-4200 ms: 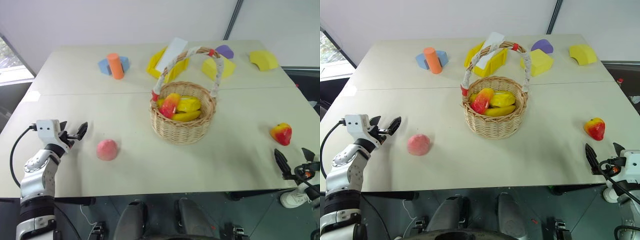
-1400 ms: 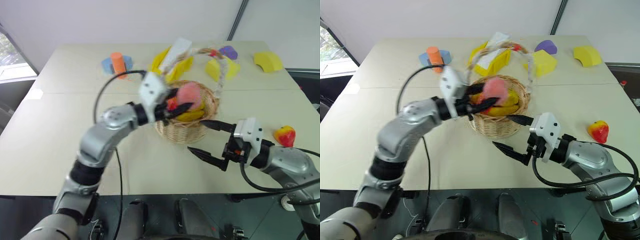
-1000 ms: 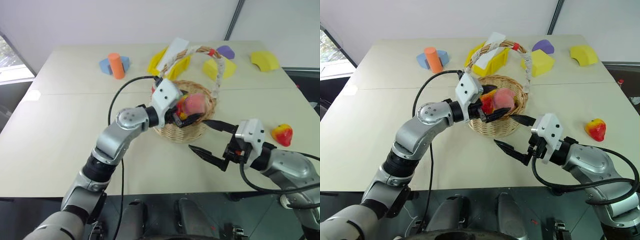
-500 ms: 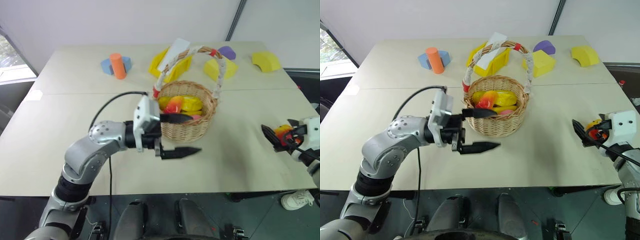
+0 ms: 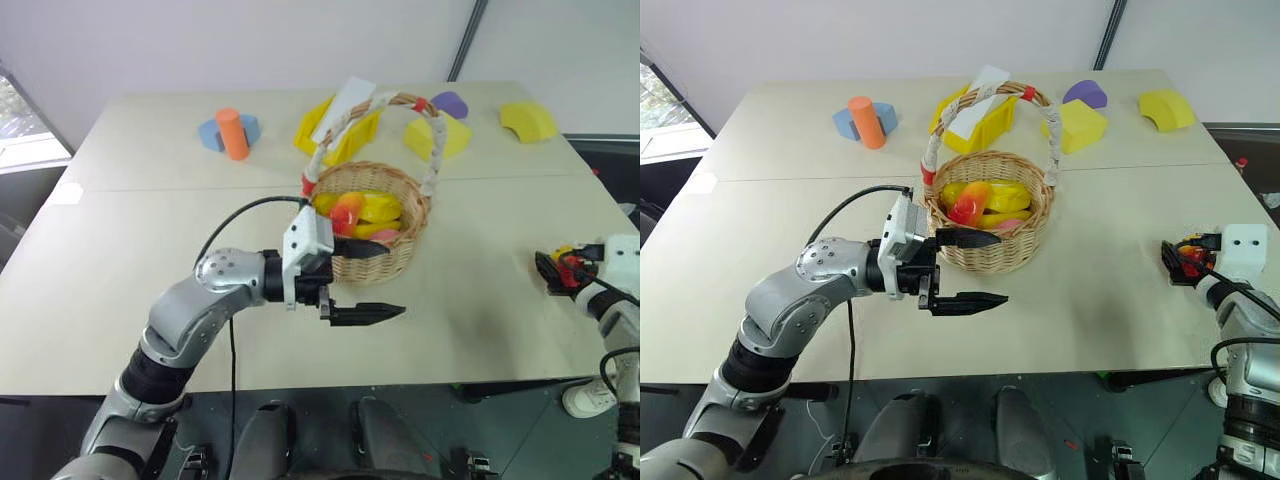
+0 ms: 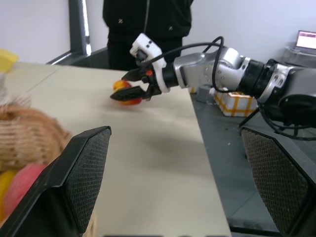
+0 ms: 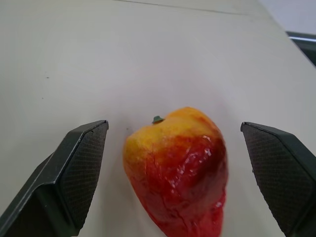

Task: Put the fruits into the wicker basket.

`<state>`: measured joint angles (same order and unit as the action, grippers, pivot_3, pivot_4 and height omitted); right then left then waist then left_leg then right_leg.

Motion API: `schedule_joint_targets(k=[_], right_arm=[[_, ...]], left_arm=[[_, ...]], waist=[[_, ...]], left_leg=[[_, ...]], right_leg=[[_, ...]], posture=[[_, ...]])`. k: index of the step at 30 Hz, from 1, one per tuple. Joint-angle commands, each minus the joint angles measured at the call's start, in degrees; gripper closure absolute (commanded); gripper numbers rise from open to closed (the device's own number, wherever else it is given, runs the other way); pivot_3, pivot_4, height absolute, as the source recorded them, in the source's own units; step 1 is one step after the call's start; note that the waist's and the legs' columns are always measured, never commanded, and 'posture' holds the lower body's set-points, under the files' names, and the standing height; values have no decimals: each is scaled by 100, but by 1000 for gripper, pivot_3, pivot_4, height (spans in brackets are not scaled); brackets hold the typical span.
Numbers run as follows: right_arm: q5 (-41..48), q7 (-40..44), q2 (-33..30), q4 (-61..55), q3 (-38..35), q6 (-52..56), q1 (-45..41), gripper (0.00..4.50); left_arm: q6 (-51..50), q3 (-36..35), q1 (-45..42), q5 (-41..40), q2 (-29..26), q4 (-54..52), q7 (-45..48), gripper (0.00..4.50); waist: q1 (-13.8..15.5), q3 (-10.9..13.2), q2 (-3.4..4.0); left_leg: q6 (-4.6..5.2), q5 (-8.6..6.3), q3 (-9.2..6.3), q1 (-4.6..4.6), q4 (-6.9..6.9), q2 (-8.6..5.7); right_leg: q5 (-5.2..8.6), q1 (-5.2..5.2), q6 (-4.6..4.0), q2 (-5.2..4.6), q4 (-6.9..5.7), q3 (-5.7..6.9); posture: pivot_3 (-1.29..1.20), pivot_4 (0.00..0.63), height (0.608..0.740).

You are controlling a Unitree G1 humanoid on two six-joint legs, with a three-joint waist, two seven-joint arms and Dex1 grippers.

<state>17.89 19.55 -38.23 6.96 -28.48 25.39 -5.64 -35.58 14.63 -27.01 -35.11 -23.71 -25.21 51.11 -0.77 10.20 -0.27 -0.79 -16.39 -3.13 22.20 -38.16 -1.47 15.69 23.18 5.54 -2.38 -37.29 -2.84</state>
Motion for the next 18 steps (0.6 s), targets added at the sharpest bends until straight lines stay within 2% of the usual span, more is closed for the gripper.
schedule_joint_targets(k=[1,4,7,10,13,15,17,18], right_arm=[[59,-32,1,177,-140,-33,-165,0],[42,-45,-32,246,-118,32,-165,869],[37,-25,-8,175,-114,-39,-118,2155],[13,162,-73,-273,-53,-240,40,2241],[111,712,-311,-1372,33,-442,393,2241],[561,1168,-404,-2263,47,-345,490,2241],[1406,1522,-470,-3276,154,100,387,2241],[1720,1545,-470,-3686,391,345,199,2241]], left_arm=[[179,-142,20,28,-49,-66,50,41],[208,-171,30,24,-75,-54,23,0],[236,-179,30,27,-86,-38,14,0],[279,-283,35,-4,-91,-5,-5,0],[360,-632,67,-64,-213,132,25,0],[410,-882,165,-62,-353,257,35,0],[483,-1187,344,-52,-536,422,46,0],[532,-1364,456,-50,-636,533,57,0]], waist=[[0,0,0],[0,0,0],[0,0,0],[-2,0,1],[-23,2,13],[-45,2,19],[-59,2,21],[-52,2,20]], left_leg=[[0,0,0,1,0,0],[0,0,0,1,0,-1],[0,0,0,0,0,-1],[0,0,-1,0,0,-1],[0,0,-1,1,1,0],[0,0,0,0,1,2],[0,0,0,-5,1,8],[0,0,-1,-6,1,13]], right_leg=[[0,0,0,-1,0,0],[0,0,0,-2,0,0],[0,0,0,-2,0,0],[0,0,0,-2,0,0],[0,3,1,-1,-1,0],[0,3,1,0,-2,0],[0,2,1,1,-4,-1],[0,2,1,3,-4,-1]], posture=[[0,150,740],[0,150,740],[0,150,740],[0,150,740],[0,150,740],[0,150,740],[0,150,740],[0,150,740]])
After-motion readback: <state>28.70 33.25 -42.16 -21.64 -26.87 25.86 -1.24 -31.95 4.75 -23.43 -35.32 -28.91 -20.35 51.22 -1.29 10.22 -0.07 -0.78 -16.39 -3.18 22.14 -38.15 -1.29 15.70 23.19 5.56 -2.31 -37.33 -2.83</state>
